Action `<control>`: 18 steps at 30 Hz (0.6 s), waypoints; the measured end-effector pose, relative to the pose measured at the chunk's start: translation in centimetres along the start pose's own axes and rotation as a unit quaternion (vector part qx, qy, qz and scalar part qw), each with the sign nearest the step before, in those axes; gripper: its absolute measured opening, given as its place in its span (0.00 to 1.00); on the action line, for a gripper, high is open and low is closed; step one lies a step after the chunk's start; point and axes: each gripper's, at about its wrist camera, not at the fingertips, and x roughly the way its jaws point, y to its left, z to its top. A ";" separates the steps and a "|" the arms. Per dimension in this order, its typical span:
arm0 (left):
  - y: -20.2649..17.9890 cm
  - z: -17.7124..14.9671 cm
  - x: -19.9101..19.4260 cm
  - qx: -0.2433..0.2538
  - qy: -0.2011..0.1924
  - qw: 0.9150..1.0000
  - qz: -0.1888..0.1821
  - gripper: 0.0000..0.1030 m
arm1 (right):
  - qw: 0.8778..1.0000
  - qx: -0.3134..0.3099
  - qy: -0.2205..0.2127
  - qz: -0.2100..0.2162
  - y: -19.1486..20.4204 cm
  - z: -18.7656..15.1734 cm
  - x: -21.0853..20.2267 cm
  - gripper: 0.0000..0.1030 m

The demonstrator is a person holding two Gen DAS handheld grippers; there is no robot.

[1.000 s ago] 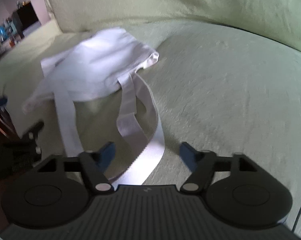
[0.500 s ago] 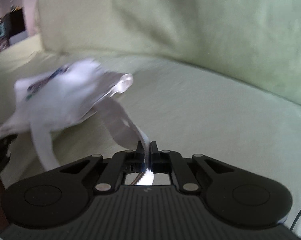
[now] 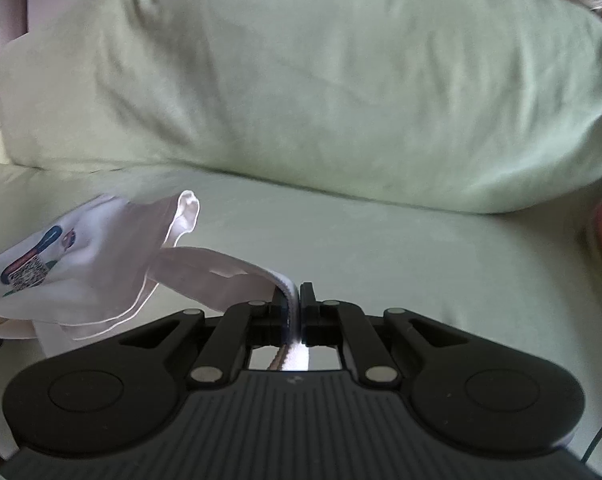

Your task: Fold shopping bag

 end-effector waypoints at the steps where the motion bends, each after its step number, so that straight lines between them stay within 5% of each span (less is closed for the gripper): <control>1: -0.6 0.6 -0.3 0.003 -0.006 1.000 -0.007 0.25 | 1.000 0.007 -0.002 -0.007 -1.2 0.0 -0.3 0.04; 8: -6.0 4.5 -2.5 0.025 -0.046 0.996 -0.068 0.27 | 0.995 0.050 0.006 -0.091 -9.7 -0.3 -2.9 0.04; 14: -10.1 4.4 -4.8 0.034 -0.058 0.986 -0.150 0.35 | 0.982 0.070 0.039 -0.170 -15.3 -2.1 -2.3 0.06; 18: -10.0 2.4 -5.2 0.041 -0.040 0.986 -0.155 0.36 | 0.971 0.073 0.119 -0.195 -17.6 -6.0 0.6 0.43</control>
